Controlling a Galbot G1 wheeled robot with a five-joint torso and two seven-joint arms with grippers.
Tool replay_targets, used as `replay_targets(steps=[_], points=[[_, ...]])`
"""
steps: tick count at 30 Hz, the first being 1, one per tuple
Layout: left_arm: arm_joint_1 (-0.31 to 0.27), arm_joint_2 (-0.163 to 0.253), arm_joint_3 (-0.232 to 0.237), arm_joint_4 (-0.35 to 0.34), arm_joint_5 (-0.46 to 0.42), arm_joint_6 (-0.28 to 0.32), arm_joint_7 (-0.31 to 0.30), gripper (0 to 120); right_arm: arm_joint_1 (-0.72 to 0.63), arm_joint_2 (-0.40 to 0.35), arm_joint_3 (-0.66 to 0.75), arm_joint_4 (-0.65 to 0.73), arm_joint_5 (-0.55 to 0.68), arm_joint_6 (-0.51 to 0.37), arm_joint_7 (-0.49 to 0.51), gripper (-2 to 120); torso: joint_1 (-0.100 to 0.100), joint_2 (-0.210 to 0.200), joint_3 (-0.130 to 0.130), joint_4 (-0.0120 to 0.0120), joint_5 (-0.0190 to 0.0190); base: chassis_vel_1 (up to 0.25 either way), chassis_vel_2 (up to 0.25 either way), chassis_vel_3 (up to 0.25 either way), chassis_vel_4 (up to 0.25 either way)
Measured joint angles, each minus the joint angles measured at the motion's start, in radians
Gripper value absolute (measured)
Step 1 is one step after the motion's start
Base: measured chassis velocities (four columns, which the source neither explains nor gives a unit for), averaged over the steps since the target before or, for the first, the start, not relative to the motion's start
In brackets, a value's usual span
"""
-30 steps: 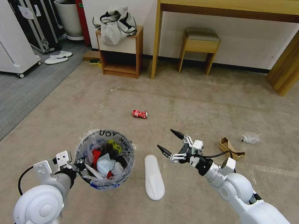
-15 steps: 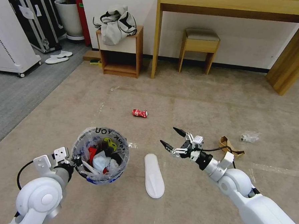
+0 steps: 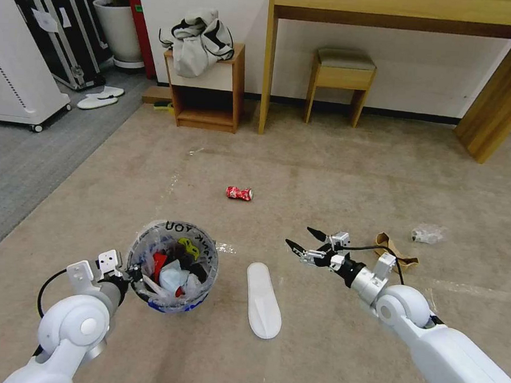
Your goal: Pick up the trash bin and place the garbage on the floor into it.
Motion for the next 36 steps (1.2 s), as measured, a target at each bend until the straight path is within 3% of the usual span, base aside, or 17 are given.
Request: replay_targets(steps=[8,19,32,36], points=[[0.014,-0.015,-0.030,0.004,0.002,-0.007,0.030,0,0.070,0.006,-0.097,-0.087,0.010,-0.076,0.049,100,0.000,0.000,0.000,0.0000,0.0000,0.000,0.000,0.000,0.000],[-0.004,-0.018,-0.083,0.031,0.001,-0.012,0.044,0,0.213,0.047,-0.223,-0.211,0.009,-0.094,0.075,100,0.000,0.000,0.000,0.0002,0.0000,0.000,0.000,0.000,0.000],[-0.041,0.016,-0.079,0.021,-0.057,-0.006,0.026,0,0.300,0.078,-0.299,-0.278,0.027,-0.199,0.128,100,0.000,0.000,0.000,-0.0001,-0.0001,0.000,0.000,0.000,0.000],[-0.057,0.020,-0.089,0.035,-0.057,-0.006,0.031,0,0.336,0.108,-0.345,-0.325,0.030,-0.281,0.161,100,0.000,0.000,0.000,0.0000,-0.0001,0.000,0.000,0.000,0.000]])
